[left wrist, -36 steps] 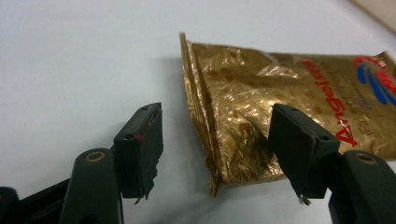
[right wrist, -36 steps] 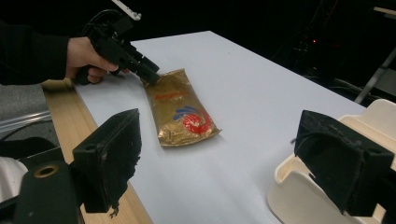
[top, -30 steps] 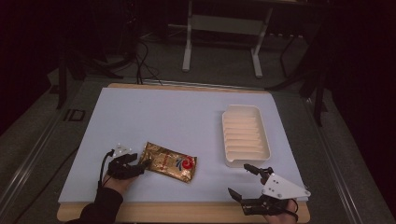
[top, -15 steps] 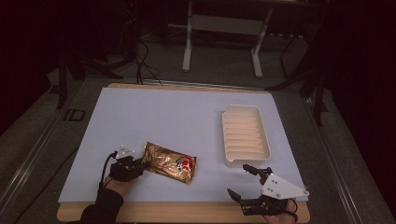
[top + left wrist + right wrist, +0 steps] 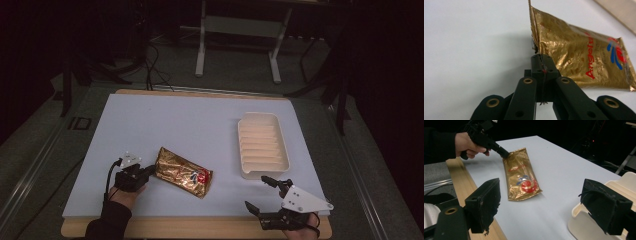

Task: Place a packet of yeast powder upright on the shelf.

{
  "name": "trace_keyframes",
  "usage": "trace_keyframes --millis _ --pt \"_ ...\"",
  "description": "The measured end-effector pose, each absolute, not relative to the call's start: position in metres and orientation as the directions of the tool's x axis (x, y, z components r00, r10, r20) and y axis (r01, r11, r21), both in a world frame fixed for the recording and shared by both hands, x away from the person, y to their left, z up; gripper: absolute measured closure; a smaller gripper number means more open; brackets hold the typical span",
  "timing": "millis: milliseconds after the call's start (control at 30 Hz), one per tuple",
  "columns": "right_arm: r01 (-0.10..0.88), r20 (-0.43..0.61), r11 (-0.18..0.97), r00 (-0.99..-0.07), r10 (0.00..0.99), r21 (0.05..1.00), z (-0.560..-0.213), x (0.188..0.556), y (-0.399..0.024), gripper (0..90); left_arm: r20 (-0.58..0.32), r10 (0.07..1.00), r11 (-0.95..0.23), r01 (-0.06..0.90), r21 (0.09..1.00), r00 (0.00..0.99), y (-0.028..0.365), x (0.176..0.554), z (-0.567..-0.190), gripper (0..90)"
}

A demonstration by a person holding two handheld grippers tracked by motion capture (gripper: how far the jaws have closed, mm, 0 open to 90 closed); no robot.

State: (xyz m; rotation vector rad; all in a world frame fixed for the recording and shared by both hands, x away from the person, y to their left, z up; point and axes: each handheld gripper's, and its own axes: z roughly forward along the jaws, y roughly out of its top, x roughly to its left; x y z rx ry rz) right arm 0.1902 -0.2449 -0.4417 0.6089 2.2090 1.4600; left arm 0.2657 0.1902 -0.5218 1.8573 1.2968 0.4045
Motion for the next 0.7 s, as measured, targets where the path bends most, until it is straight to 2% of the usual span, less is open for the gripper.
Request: trace_keyframes --millis 133,233,600,700 --pt "0.131 -0.1 0.349 -0.815 0.571 0.928 -0.442 0.19 -0.245 16.1 -0.165 0.884 -0.155 0.606 0.78 0.438 0.189 0.265 -0.514 90.0" --pt "0.144 -0.077 0.34 -0.824 0.561 0.929 -0.44 0.189 -0.245 20.6 -0.157 0.878 -0.163 0.591 0.79 0.452 0.187 0.264 -0.508 90.0" --pt "0.135 -0.078 0.334 -0.83 0.553 0.933 -0.44 0.188 -0.245 15.9 -0.098 0.854 -0.216 0.52 0.826 0.51 0.177 0.26 -0.485 90.0" --pt "0.154 -0.045 0.302 -0.826 0.562 0.941 -0.439 0.189 -0.248 12.0 -0.086 0.842 -0.228 0.495 0.838 0.533 0.173 0.258 -0.476 90.0"
